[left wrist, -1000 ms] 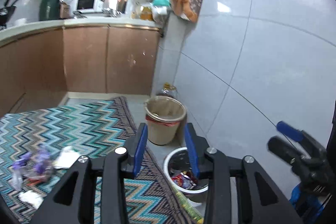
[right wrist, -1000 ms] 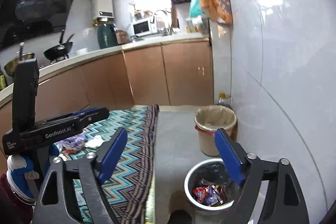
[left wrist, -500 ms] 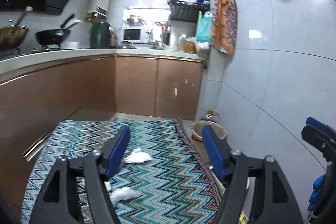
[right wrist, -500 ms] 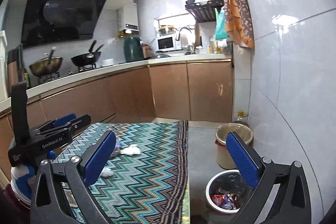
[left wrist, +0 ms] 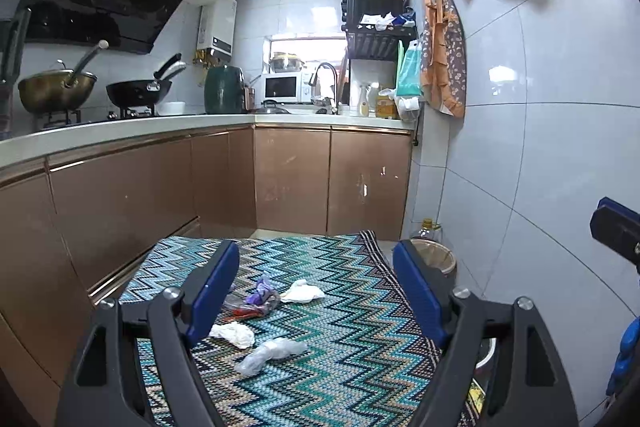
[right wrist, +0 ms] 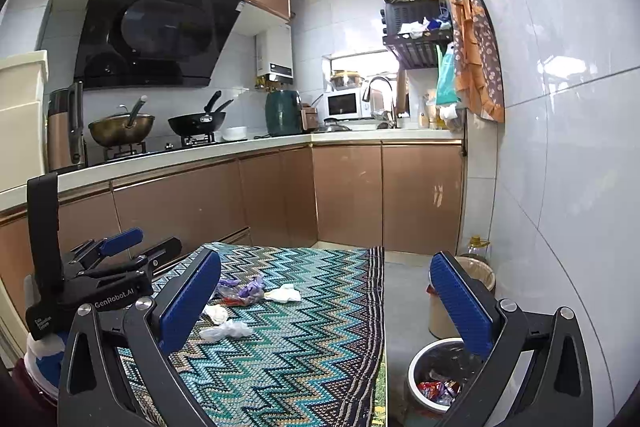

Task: Collect trash
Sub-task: 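Move both tools back above the table toward the remaining tissues, then lower the right gripper onto the white tissue and close it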

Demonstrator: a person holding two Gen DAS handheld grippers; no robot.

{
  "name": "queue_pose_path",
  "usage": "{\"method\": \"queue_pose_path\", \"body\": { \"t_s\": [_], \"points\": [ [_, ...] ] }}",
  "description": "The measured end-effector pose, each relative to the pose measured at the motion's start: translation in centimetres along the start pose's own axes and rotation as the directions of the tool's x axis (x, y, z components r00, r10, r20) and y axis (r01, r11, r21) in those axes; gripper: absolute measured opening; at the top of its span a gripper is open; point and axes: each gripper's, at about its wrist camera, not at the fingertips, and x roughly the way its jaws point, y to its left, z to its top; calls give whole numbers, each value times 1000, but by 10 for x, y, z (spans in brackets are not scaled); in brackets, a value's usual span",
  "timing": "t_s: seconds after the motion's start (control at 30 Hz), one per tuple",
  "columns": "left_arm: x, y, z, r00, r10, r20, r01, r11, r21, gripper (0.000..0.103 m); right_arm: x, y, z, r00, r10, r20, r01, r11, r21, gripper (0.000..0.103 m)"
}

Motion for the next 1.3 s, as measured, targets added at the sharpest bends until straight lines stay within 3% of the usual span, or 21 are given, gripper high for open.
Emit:
{"method": "queue_pose_path", "body": {
  "t_s": [0.57,1.3],
  "points": [
    [-15,-6,-5,999,40,22,-41,999,36,80,-6,5,-3,1000,22,1,-22,1000,0,103],
    [3,12,1,992,117,45,-119,992,43,80,24,10,5,998,57,-33,-57,998,-5,103]
  ]
}}
